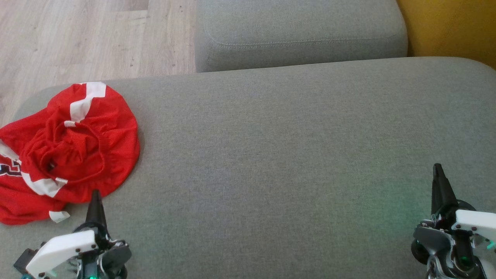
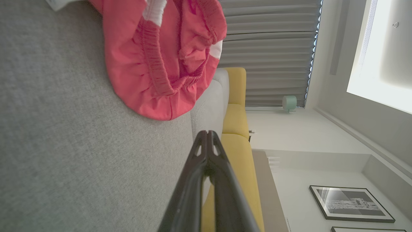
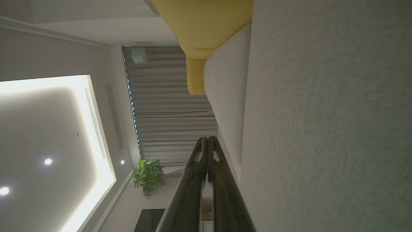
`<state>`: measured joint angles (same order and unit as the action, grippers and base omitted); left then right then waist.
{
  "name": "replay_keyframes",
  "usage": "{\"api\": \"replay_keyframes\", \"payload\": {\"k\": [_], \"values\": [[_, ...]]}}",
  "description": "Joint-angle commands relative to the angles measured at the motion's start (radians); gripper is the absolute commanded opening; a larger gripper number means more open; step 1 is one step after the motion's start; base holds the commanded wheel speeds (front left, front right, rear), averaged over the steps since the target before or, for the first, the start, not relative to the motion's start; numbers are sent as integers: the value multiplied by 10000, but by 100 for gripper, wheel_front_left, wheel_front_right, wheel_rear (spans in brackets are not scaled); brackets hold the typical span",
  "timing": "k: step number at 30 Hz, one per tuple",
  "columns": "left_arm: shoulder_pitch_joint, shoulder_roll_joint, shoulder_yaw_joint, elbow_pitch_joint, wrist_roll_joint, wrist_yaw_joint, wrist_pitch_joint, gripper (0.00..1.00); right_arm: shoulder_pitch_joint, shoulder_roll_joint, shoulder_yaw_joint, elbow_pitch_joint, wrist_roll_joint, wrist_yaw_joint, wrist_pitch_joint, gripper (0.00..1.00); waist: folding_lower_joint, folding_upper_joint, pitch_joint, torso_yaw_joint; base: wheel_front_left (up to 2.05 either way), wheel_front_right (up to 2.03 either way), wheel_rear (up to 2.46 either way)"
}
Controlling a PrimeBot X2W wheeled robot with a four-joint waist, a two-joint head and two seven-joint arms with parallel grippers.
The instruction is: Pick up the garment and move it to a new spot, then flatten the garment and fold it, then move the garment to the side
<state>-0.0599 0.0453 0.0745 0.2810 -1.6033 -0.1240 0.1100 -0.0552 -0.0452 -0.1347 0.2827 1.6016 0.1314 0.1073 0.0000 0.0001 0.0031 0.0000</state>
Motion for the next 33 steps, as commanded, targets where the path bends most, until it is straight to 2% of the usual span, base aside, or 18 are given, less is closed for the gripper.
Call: {"api": "replay_keyframes", "payload": {"k": [1,33], "values": [[-480,49,389,-362,-57,-67,29,0,-527,-50,213,-380,74,-7,56,0,0,-1,0,0,0,0,0],[-480,49,389,-362,-57,-67,29,0,-527,-50,213,-380,74,-7,56,0,0,-1,0,0,0,0,0]]}}
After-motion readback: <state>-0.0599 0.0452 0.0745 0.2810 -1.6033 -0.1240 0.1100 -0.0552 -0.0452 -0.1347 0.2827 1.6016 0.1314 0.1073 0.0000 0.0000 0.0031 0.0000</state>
